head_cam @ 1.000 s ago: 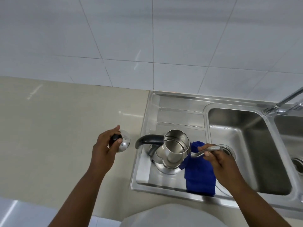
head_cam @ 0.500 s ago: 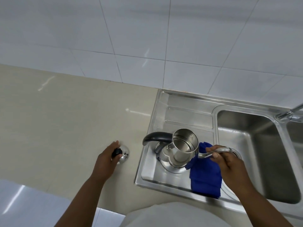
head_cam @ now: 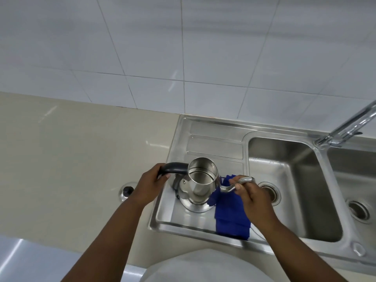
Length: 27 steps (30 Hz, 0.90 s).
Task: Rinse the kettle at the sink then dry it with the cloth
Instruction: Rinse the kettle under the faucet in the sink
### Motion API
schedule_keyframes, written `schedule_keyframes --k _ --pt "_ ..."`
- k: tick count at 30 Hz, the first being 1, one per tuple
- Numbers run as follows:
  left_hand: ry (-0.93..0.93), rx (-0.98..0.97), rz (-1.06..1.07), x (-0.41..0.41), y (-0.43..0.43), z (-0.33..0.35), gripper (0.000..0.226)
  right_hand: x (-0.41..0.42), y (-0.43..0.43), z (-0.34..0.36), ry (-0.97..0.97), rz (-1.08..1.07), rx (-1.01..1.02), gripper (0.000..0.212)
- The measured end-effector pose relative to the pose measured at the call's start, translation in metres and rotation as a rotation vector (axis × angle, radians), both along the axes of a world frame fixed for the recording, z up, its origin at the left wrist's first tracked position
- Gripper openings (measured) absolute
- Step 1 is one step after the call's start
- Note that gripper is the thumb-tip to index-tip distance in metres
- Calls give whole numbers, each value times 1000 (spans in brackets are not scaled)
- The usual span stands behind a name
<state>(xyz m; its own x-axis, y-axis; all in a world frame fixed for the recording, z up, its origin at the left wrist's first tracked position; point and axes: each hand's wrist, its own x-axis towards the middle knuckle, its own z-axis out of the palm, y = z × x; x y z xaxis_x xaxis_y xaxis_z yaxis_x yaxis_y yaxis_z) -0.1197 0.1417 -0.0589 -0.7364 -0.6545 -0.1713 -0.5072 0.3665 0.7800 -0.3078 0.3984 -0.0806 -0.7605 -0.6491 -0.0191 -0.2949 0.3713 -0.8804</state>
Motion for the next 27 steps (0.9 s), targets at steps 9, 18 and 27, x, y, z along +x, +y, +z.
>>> schedule_keyframes --k 9,18,27 --pt "49 -97 67 -13 39 34 12 -26 23 28 -181 -11 -86 20" --pt "119 -61 28 -62 103 58 13 -67 87 47 -213 -74 -182 23" --pt "70 -27 -24 -142 173 41 14 -117 168 41 -201 -196 -190 29"
